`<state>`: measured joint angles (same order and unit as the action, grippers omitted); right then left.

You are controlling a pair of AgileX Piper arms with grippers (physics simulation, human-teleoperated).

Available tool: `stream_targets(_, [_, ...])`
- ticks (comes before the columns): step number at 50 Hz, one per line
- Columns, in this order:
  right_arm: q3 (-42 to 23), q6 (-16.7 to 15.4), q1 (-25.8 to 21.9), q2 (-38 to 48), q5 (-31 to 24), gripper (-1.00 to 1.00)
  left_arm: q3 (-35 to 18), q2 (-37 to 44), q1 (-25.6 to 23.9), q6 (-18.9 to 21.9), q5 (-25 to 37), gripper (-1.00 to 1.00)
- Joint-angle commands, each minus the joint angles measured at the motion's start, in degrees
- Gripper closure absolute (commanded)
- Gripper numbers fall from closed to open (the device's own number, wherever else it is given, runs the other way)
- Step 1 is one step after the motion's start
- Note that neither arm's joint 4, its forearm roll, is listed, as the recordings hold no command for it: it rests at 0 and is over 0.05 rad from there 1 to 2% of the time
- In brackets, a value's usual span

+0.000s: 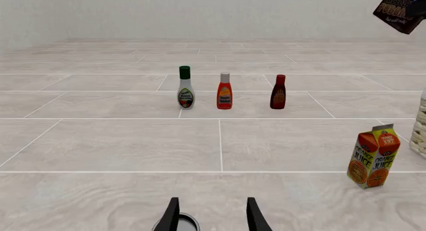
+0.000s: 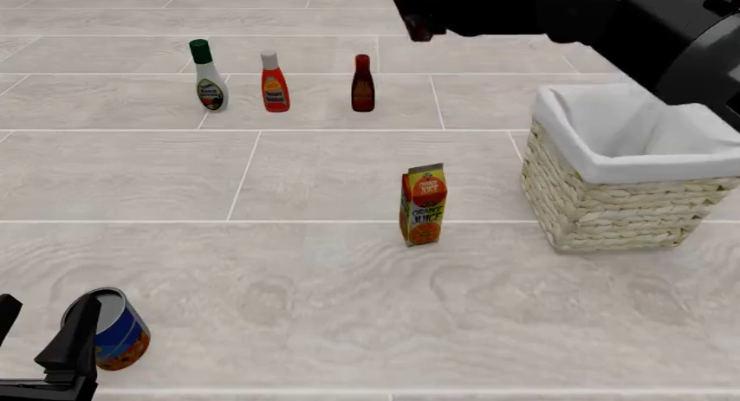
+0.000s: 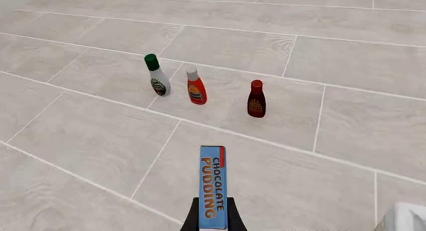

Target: Pick the chocolate pudding and place it in the basket.

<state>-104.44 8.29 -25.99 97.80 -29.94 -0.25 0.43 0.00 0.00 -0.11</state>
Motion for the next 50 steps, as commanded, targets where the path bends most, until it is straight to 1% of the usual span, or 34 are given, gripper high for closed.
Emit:
stream_targets(1, [-2.84,-0.51,4.94,-0.18,-2.46,1.0,0.0,0.0,0.0,0.0,0.0,-1.0])
stream_targets(7, [-3.33,-0.69,6.5,-0.78,-3.2,1.0,0.0,0.0,0.0,0.0,0.0,-1.0])
stream_targets(10, [-3.63,-1.19,8.2,-0.93,-3.53,1.0,0.0,0.0,0.0,0.0,0.0,-1.0])
stream_targets(12, [-3.73,-0.75,9.35,-1.09,-3.7,1.0,0.0,0.0,0.0,0.0,0.0,-1.0])
stream_targets(18, [-3.96,-1.15,12.12,-1.13,-4.03,1.0,0.0,0.0,0.0,0.0,0.0,-1.0])
stream_targets(23, [-4.17,-0.43,15.38,-0.78,-4.31,1.0,0.0,0.0,0.0,0.0,0.0,-1.0])
stream_targets(27, [-2.9,0.21,16.53,-1.63,-3.72,1.0,0.0,0.0,0.0,0.0,0.0,-1.0])
stream_targets(32, [-0.49,0.07,18.16,-2.57,-2.8,1.0,0.0,0.0,0.0,0.0,0.0,-1.0])
stream_targets(36, [-0.09,0.69,19.97,-3.15,-2.86,1.0,0.0,0.0,0.0,0.0,0.0,-1.0])
stream_targets(50, [0.21,1.92,23.19,-4.64,-4.69,1.0,0.0,0.0,0.0,0.0,0.0,-1.0])
